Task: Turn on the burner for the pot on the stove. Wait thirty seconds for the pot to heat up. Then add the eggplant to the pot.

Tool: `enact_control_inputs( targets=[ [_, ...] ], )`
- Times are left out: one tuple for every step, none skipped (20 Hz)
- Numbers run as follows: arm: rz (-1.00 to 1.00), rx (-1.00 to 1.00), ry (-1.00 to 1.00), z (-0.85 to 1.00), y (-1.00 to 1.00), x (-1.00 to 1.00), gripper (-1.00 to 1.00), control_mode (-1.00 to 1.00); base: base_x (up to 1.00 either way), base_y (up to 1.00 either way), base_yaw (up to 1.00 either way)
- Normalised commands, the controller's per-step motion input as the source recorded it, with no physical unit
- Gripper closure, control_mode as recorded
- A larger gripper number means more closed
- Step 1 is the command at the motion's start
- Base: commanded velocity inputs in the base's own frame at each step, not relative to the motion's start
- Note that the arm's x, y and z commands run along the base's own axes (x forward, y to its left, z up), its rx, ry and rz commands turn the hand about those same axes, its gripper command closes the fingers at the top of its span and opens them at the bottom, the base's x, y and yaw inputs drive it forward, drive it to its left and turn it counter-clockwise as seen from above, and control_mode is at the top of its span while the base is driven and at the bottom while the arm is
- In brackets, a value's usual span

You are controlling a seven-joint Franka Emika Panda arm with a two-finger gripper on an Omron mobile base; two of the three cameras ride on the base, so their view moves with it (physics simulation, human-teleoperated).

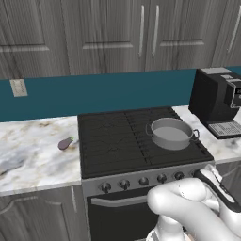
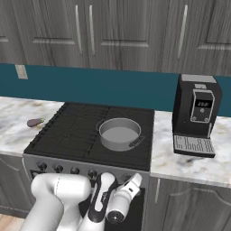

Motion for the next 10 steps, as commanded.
enact_control_inputs(
  targets=[
    [0.75,-0.17,-0.21,-0.26,0.00,-0.33,1.00,-1.00,0.00,0.00,0.00],
    [0.75,-0.17,-0.21,-0.26,0.00,-0.34,1.00,-1.00,0.00,0.00,0.00],
    [0.75,-0.17,-0.21,-0.25,0.00,-0.34,1.00,-1.00,0.00,0.00,0.00],
    [0.75,-0.17,-0.21,-0.26,0.00,-0.33,1.00,-1.00,0.00,0.00,0.00],
    [0.74,-0.18,-0.21,-0.25,0.00,-0.34,1.00,-1.00,0.00,0.00,0.00],
    [0.72,-0.17,-0.21,-0.20,0.00,-0.38,1.00,-1.00,0.00,0.00,0.00],
    [0.60,-0.15,-0.17,-0.15,0.00,-0.36,1.00,-1.00,0.00,0.00,0.00],
    [0.43,-0.12,-0.11,-0.12,0.00,-0.26,1.00,-1.00,0.00,0.00,0.00],
    [0.20,-0.03,0.00,0.00,0.00,-0.06,-1.00,-1.00,0.00,0.00,0.00],
    [0.00,0.00,0.00,0.00,0.00,0.00,-1.00,-1.00,0.00,0.00,0.00]
  ],
)
